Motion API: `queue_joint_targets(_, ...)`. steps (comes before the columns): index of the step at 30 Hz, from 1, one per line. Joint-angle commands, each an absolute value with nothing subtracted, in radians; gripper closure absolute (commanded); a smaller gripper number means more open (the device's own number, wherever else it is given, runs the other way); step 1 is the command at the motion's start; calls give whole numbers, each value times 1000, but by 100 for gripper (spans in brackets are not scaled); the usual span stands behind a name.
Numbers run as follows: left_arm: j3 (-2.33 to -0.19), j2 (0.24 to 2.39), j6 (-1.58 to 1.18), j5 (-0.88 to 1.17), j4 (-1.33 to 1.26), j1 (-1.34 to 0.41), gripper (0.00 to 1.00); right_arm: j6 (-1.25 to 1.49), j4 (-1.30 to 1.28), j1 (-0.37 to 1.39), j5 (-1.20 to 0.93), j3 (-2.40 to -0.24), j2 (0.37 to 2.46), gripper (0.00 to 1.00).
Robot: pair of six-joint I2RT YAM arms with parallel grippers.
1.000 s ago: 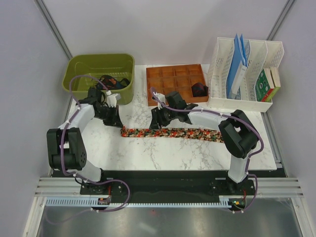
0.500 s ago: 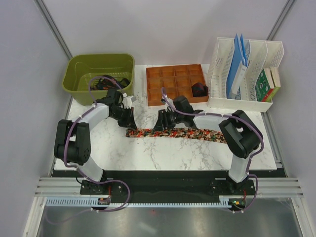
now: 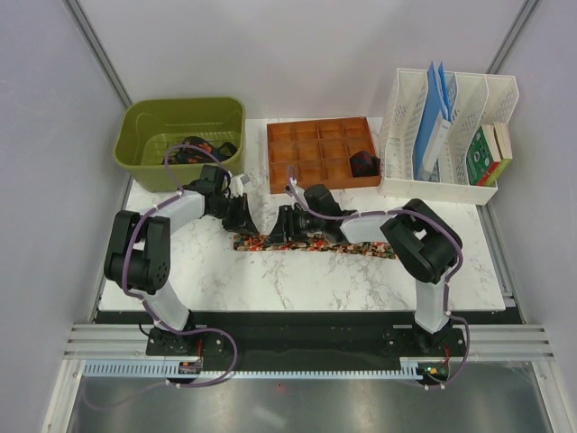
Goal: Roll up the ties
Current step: Roll the tie at the center of the board.
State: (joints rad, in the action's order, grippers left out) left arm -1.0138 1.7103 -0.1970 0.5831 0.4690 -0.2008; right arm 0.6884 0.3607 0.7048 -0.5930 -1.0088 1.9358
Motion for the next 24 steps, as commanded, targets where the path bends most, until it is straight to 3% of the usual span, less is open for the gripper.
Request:
queue_joint_targets(1,-989,1726,-284,603,417,-202,98,727,419,727,-557,-1083,1989,52)
queue_joint_targets(14,-969,1723,-301,647,400,-210,98,769,451,756,-538,-1130,2060,44)
queue_joint_targets(19,-974,1730,-316,676,393,-210,98,752,442,756,-529,-1138,2080,51)
queue_joint_targets(24,-965,1723,-308,686,394,-210,98,747,431,758,-514,-1138,2086,63)
